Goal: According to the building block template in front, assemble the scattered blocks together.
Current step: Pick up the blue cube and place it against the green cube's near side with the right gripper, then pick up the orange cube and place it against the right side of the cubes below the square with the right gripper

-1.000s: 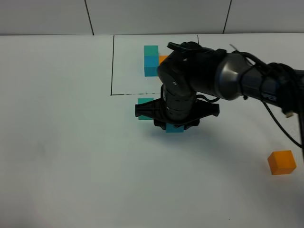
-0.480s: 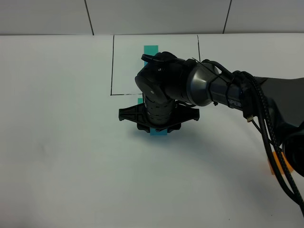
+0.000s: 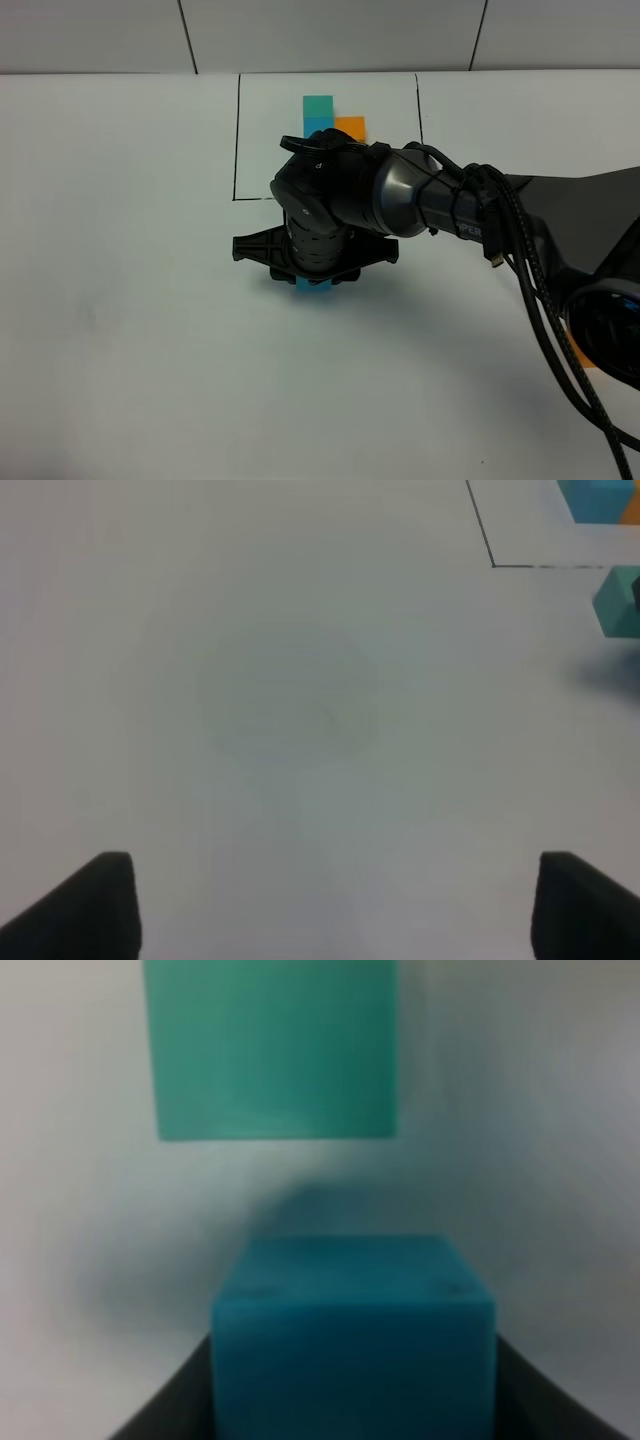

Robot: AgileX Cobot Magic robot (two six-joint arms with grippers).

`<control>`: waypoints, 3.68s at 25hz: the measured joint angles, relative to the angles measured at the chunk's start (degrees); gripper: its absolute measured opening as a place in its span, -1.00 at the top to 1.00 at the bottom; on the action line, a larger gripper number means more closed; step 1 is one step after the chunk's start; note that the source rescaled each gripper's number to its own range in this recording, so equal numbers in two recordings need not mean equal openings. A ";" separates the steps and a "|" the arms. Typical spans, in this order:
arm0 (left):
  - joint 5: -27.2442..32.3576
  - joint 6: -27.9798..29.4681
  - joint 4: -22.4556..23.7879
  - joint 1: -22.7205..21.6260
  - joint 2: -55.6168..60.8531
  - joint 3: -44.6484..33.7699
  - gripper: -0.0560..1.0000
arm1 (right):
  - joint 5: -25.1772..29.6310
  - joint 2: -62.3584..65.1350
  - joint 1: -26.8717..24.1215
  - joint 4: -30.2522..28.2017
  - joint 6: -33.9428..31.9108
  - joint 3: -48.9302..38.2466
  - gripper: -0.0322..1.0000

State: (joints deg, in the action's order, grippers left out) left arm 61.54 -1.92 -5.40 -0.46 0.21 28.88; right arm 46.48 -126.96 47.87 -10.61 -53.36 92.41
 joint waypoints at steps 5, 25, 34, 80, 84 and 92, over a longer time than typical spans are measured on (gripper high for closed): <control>0.00 0.00 0.45 0.00 0.00 0.00 -0.37 | -0.12 -2.21 0.29 -0.20 0.00 1.70 0.90; 0.00 0.00 0.71 0.00 0.00 0.00 -0.37 | -2.66 -4.02 0.35 -3.73 -1.49 2.26 0.90; 0.00 0.00 0.71 0.00 0.00 0.00 -0.37 | -2.95 -4.12 0.35 -4.41 -1.78 2.26 0.90; 0.00 0.00 0.71 0.00 0.00 0.00 -0.37 | 0.29 1.43 0.35 -6.68 -1.23 2.38 -0.98; 0.00 0.00 0.71 0.00 0.00 0.00 -0.37 | 9.96 6.84 0.27 -10.59 0.54 1.55 -0.99; 0.00 0.00 0.72 0.00 0.00 0.00 -0.37 | 17.10 23.03 -5.04 -15.12 2.65 -13.59 -0.42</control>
State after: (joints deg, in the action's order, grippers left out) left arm 61.54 -1.92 -4.68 -0.46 0.21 28.88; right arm 63.58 -103.93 42.83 -25.73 -50.71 78.82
